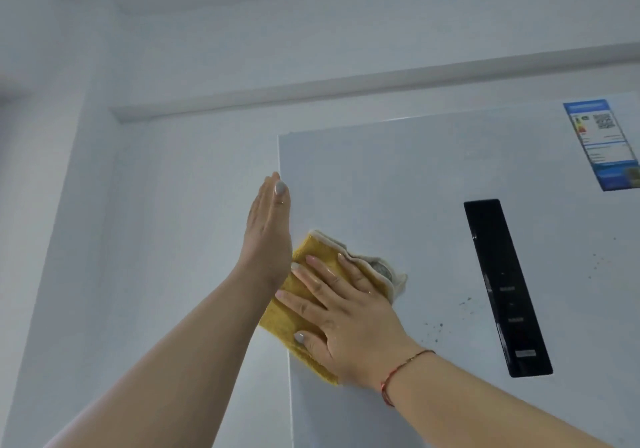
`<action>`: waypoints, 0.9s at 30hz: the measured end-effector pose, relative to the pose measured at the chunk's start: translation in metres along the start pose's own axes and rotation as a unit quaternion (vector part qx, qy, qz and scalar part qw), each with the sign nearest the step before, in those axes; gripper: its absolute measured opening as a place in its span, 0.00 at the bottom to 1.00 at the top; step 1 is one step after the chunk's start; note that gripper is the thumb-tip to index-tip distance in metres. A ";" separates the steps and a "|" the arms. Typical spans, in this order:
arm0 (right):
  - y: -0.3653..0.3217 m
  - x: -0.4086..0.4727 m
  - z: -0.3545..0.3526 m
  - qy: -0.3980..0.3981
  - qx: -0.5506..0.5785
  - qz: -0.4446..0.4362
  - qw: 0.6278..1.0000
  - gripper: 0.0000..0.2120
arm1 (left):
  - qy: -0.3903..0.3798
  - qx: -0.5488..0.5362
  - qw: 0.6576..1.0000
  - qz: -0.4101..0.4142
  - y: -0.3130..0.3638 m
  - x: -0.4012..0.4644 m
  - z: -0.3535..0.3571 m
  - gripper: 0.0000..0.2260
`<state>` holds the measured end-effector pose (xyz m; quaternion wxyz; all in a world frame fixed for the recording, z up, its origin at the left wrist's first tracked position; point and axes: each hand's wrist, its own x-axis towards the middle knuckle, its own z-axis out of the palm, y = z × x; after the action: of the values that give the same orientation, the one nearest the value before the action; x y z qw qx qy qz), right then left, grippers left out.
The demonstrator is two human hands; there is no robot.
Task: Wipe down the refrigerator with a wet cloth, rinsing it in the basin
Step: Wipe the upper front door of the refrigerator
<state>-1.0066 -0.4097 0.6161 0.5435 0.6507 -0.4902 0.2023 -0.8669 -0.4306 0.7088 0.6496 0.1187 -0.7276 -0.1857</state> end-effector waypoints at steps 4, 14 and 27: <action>0.033 0.048 -0.023 0.001 -0.001 0.045 0.999 0.32 | 0.029 -0.002 1.000 0.004 0.006 0.011 0.004 0.36; 0.127 0.107 -0.073 0.022 -0.023 0.183 0.983 0.31 | 0.039 0.094 0.994 0.047 0.015 0.024 0.033 0.25; 0.285 -0.046 -0.098 0.052 -0.032 0.495 0.867 0.32 | 0.017 0.251 0.964 0.091 0.017 0.035 0.071 0.32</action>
<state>-1.2448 -0.2816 0.7561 0.4175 0.2938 -0.7251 0.4622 -0.9405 -0.4216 0.7408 0.6251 0.2145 -0.7477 0.0643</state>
